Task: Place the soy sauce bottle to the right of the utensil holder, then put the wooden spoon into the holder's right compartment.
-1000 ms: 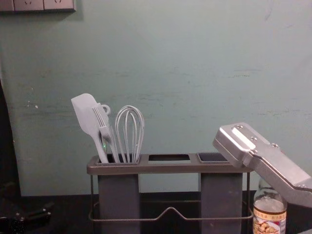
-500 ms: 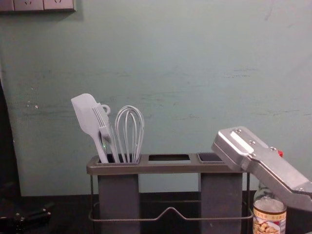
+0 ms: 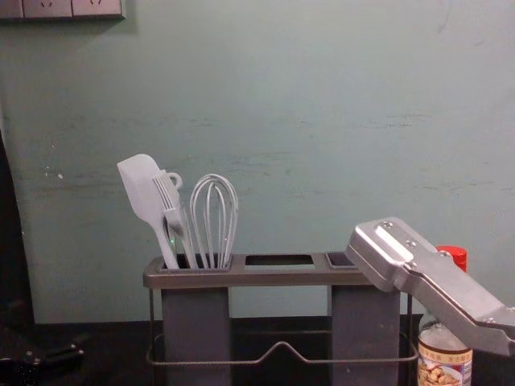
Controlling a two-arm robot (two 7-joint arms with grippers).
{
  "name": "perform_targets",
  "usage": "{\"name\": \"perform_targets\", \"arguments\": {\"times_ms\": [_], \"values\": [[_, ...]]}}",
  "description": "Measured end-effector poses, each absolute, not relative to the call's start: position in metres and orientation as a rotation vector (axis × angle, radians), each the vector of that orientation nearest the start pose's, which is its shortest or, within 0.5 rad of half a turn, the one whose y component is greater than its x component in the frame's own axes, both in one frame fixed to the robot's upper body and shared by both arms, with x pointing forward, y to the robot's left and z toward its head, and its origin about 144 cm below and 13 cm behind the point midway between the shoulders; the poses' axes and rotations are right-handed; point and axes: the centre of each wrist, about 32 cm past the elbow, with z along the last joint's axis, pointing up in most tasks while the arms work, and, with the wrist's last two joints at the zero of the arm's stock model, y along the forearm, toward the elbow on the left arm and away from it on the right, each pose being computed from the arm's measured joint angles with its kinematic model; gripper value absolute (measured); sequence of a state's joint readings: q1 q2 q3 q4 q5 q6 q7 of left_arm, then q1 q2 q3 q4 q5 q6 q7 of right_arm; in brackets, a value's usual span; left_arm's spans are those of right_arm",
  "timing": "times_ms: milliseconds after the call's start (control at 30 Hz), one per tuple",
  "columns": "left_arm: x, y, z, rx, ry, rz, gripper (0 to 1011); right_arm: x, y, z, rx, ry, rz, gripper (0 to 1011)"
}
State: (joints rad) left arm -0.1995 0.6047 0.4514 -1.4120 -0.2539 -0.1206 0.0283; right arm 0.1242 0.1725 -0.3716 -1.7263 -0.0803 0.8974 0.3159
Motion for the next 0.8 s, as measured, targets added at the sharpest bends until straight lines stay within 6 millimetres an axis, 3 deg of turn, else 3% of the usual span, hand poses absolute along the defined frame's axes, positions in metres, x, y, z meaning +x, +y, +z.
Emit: {"name": "perform_targets", "arguments": {"times_ms": [333, 467, 600, 800], "values": [[0.489, 0.31, 1.14, 0.304, -0.285, 1.248, 1000, 0.465, -0.156, 1.205, -0.703, 0.294, -0.968, 1003], [0.489, 0.31, 1.14, 0.304, -0.285, 1.248, 1000, 0.464, -0.156, 1.204, -0.701, 0.291, -0.972, 964], [0.489, 0.31, 1.14, 0.304, -0.285, 1.248, 1000, 0.462, -0.155, 1.205, -0.693, 0.282, -0.98, 847], [0.489, 0.31, 1.14, 0.304, -0.285, 1.248, 1000, 0.454, -0.157, 1.212, -0.679, 0.264, -0.993, 837]]}}
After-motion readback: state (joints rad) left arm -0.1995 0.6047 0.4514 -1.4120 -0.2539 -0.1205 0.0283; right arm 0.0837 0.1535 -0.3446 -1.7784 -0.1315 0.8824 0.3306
